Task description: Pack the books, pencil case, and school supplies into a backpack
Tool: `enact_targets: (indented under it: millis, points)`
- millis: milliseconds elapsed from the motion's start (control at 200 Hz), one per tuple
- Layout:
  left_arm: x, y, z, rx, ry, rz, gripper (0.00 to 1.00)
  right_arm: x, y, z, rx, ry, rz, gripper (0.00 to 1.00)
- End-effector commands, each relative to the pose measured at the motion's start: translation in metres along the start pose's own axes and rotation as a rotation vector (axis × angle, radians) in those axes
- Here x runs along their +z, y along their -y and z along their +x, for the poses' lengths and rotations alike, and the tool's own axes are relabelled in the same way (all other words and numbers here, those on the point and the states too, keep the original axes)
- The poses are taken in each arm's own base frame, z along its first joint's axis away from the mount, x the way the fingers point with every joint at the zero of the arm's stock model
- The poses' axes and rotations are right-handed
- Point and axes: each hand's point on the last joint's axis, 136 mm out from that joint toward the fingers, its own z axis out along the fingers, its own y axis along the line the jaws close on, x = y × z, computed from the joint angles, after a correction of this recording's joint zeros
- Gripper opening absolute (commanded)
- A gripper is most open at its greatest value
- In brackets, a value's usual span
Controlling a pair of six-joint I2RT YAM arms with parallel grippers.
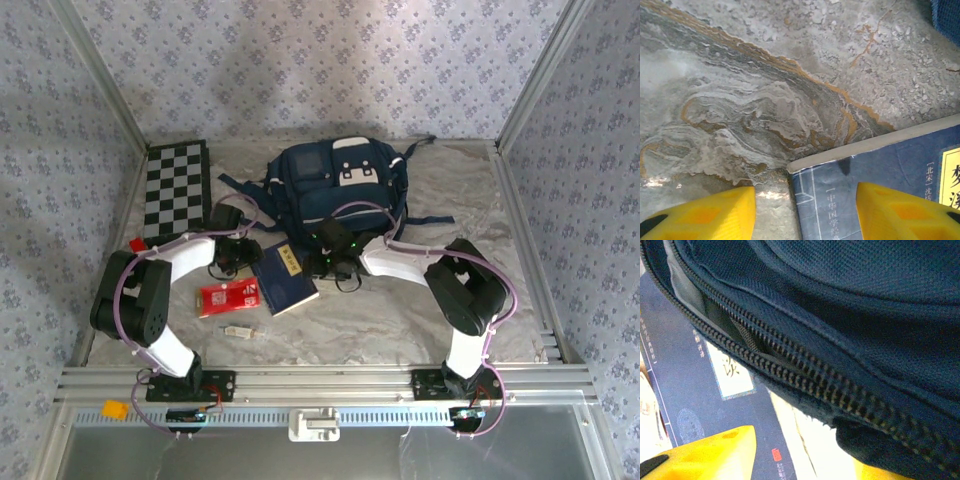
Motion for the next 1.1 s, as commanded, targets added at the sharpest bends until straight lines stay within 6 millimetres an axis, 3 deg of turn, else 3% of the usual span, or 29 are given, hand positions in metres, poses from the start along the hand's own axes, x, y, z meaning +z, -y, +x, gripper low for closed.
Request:
enact_targets:
  millis: [0,415,640,730,875,1094]
  points:
    - [0.012,0.065,0.012,0.12,-0.044,0.235,0.53,-0.001,0.005,-0.003,-0.004,-0.004,0.013,0.54]
    - [0.004,0.102,0.058,0.19,-0.099,0.325,0.5,-0.008,0.013,0.05,-0.011,-0.08,0.052,0.56]
    - [0.004,0.097,0.078,0.199,-0.106,0.284,0.5,-0.027,0.013,0.081,0.006,-0.058,0.049,0.59]
    - [0.006,0.087,0.079,0.204,-0.09,0.232,0.5,-0.03,0.017,0.092,0.038,-0.064,0.024,0.59]
    - [-0.006,0.09,0.086,0.197,-0.087,0.264,0.51,-0.034,0.033,0.092,0.071,-0.048,0.053,0.61]
    - [-0.013,0.085,0.116,0.213,-0.092,0.238,0.52,-0.026,0.019,0.078,0.07,-0.037,-0.018,0.59]
